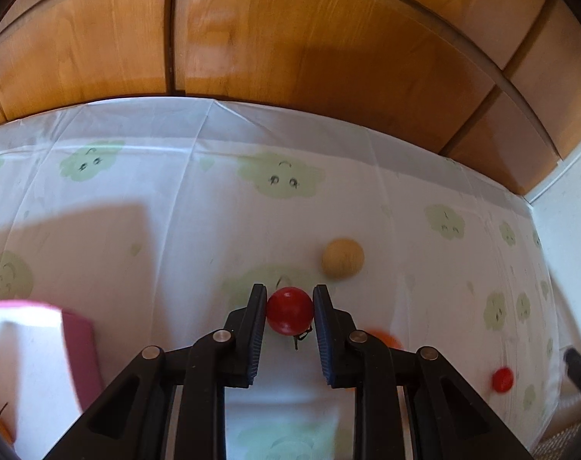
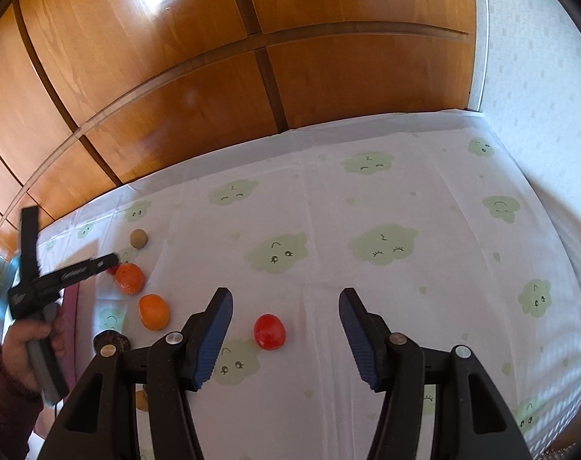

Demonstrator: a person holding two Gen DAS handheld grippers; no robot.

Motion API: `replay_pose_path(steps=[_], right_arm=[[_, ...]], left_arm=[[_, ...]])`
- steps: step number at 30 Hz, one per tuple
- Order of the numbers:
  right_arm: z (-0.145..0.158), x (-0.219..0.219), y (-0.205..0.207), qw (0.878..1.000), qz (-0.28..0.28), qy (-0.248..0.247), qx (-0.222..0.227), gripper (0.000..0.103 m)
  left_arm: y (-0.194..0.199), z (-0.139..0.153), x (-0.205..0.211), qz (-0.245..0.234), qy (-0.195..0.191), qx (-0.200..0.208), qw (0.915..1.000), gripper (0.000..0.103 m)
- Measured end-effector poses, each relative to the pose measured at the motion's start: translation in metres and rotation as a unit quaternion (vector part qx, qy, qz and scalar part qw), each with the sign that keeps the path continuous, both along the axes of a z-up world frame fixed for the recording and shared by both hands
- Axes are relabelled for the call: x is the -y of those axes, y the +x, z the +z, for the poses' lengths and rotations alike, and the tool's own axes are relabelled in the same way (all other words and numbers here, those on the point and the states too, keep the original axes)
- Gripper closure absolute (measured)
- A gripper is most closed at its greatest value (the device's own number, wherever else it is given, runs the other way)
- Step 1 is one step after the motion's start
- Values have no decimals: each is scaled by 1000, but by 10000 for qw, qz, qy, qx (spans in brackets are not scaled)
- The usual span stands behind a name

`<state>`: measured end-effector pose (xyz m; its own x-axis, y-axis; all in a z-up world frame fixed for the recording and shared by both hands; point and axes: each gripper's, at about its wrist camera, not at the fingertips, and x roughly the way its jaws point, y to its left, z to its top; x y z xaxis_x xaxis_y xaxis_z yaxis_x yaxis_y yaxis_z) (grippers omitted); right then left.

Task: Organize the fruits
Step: 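Lift the small red fruit with the left tool while the right tool grasps the dark brown fruit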

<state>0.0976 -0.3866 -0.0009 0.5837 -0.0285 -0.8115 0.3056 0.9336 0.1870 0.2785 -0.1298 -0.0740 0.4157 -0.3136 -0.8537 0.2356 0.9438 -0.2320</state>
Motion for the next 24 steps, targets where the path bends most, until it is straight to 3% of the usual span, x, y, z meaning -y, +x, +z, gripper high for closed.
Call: replay_pose_path(steps=[13, 19, 24], right_arm=[[-5, 21, -7, 9982, -494, 309, -128, 45], [-10, 25, -7, 9974, -581, 360, -211, 45], [-11, 18, -4, 9983, -337, 416, -226, 45]], left_arm=[[-124, 48, -27, -573, -8, 665, 9961, 78], [-193, 34, -8, -1084, 272, 804, 9905, 78], [-227, 8, 8, -1320, 517, 840, 9863, 78]])
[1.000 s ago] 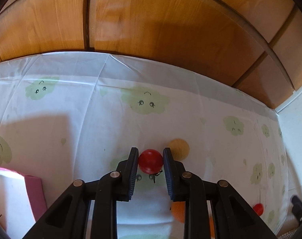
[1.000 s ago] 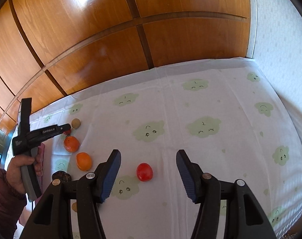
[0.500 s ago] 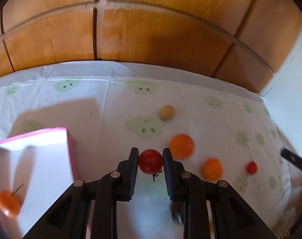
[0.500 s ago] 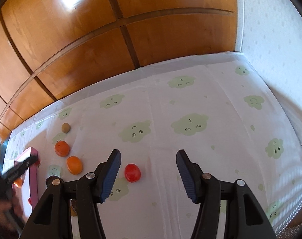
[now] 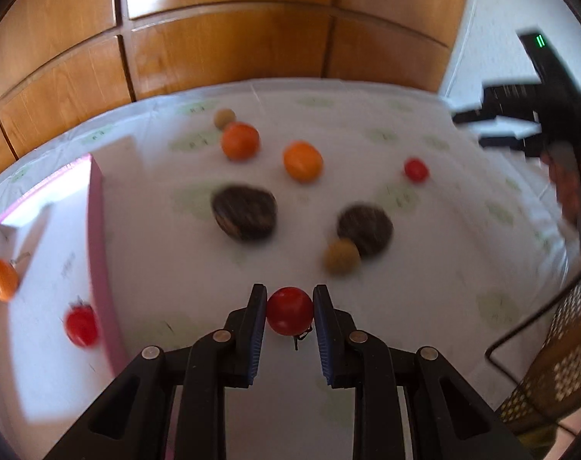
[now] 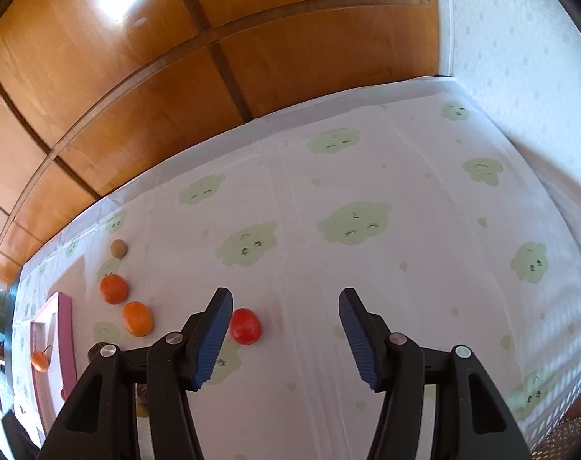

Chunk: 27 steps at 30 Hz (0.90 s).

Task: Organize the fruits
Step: 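Lift the small red fruit with the left tool while the right tool grasps the dark brown fruit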

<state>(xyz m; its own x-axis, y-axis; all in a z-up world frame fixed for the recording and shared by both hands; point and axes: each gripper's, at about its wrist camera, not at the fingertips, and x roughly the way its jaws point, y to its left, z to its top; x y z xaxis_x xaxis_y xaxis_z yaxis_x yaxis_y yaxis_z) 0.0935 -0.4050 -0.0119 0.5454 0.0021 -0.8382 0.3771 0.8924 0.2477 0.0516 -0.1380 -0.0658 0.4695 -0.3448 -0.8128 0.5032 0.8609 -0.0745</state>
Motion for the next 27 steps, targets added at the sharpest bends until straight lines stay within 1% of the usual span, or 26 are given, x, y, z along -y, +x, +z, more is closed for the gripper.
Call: replay_pose_path(steps=[3, 5, 10, 12, 18, 21, 24, 27], right_arm=[[-1, -12, 3, 9996, 265, -92, -29, 45], [-2, -18, 5, 9989, 438, -126, -66, 45], [-5, -32, 9, 9966, 815, -58, -106, 45], [-8, -39, 11, 9944, 1042, 38, -162, 45], [-19, -65, 13, 9860, 1616, 42, -413, 45], [-25, -72, 14, 9822, 1801, 55, -538, 45], [-30, -75, 14, 9794, 1871, 338, -678, 45], [-32, -83, 14, 9774, 1949, 388, -725, 45]], left_arm=[[-7, -8, 3, 1, 49, 96, 9999, 78], [-5, -13, 3, 34, 30, 5, 10000, 78], [-5, -16, 4, 51, 6, 109, 9999, 78], [-7, -17, 4, 52, 11, 156, 9999, 78], [-10, -18, 1, 61, -25, 241, 9997, 77], [-10, -18, 0, 50, -67, 266, 9996, 77], [-11, -18, -1, 52, -110, 285, 9995, 77], [-11, -18, -2, 51, -136, 293, 9995, 77]])
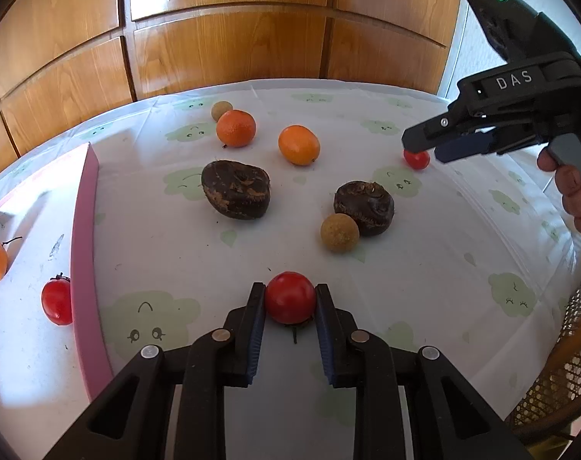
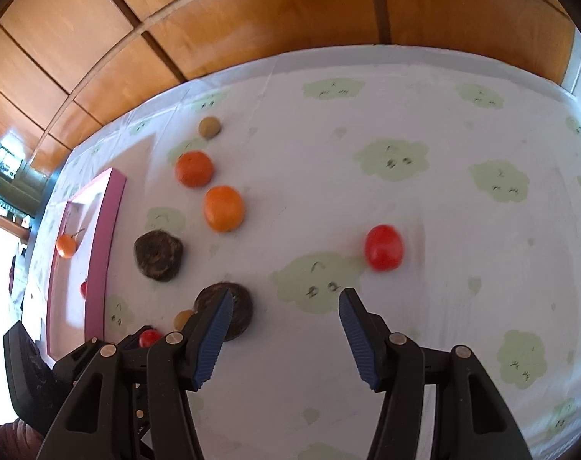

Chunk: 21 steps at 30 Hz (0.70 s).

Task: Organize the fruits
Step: 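Lift the small red fruit with the left tool while the right tool grasps the dark brown fruit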

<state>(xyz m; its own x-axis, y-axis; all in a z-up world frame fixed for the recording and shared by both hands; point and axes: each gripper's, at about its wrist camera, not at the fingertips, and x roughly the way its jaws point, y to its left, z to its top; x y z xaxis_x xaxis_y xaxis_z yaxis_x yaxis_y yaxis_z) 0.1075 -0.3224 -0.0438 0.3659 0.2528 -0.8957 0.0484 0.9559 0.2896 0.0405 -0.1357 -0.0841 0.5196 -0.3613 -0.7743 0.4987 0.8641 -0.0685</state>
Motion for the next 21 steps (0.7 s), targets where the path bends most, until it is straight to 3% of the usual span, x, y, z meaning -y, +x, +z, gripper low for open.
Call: replay_pose_path(steps=[6, 13, 17, 20, 21], right_arm=[[-6, -22, 6, 9998, 125, 112, -145, 45], [-33, -47, 23, 9983, -50, 12, -585, 45], [-34, -60, 27, 9978, -2, -391, -540, 45], [-34, -66, 25, 9948, 239, -804, -585, 57], [-33, -66, 24, 9937, 273, -918, -587, 57]], left_arm=[[-1, 0, 0, -8, -4, 16, 10000, 77], [-1, -1, 0, -13, -18, 30, 10000, 77], [-1, -1, -1, -20, -39, 26, 10000, 77], [-1, 0, -2, -21, -55, 31, 10000, 77], [0, 0, -2, -23, -62, 29, 10000, 77]])
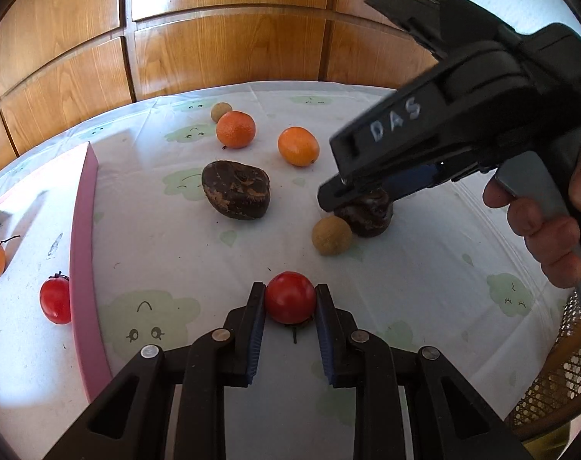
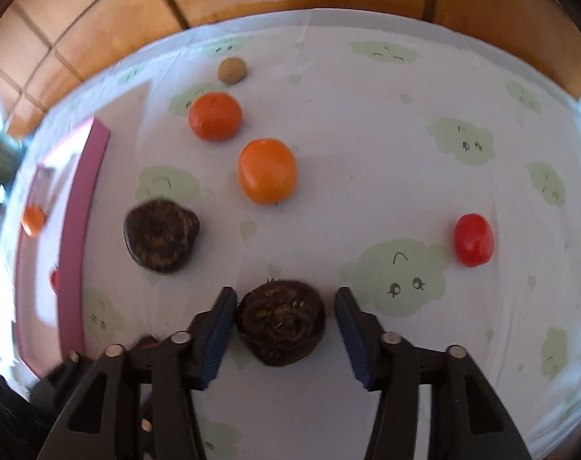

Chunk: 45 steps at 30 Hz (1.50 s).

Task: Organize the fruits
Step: 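Lift the small red fruit with the left tool while the right tool grasps the dark brown fruit, then carry the small red fruit into the pink tray and open the left tool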

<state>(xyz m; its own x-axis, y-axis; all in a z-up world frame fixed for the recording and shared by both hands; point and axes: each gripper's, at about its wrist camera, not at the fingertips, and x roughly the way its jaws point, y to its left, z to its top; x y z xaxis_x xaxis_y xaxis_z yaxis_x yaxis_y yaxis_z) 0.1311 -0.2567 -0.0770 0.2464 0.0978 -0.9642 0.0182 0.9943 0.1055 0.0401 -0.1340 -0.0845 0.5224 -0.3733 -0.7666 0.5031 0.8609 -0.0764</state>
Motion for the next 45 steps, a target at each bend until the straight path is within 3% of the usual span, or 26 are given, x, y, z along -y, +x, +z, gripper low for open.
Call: replay_pose_path(steps=[7, 12, 18, 24, 27, 32, 39, 45], right_arm=[[-3, 33, -7, 9998, -56, -183, -92, 57], [-5, 33, -9, 9994, 138, -302, 5, 56], [-5, 33, -14, 9992, 204, -343, 61, 56], [-6, 23, -19, 9985, 281, -468, 96, 56], [-8, 19, -21, 9979, 340, -538, 122, 56], [-7, 10, -24, 9972, 389, -621, 149, 56], [-5, 9, -25, 9969, 424, -647, 164, 56], [-4, 8, -24, 9965, 459, -673, 170, 56]], left_arm=[[1, 0, -2, 0, -48, -17, 10000, 77], [4, 2, -2, -10, -99, -113, 9999, 78], [11, 10, -13, 83, -404, -447, 9981, 78], [11, 40, -34, 261, -745, -346, 9963, 78], [19, 61, -56, 516, -896, -147, 9945, 78], [57, 76, -112, 1352, -875, -5, 9870, 78], [122, 56, -169, 2164, -569, -288, 9742, 78], [142, 39, -183, 2437, -320, -376, 9686, 76]])
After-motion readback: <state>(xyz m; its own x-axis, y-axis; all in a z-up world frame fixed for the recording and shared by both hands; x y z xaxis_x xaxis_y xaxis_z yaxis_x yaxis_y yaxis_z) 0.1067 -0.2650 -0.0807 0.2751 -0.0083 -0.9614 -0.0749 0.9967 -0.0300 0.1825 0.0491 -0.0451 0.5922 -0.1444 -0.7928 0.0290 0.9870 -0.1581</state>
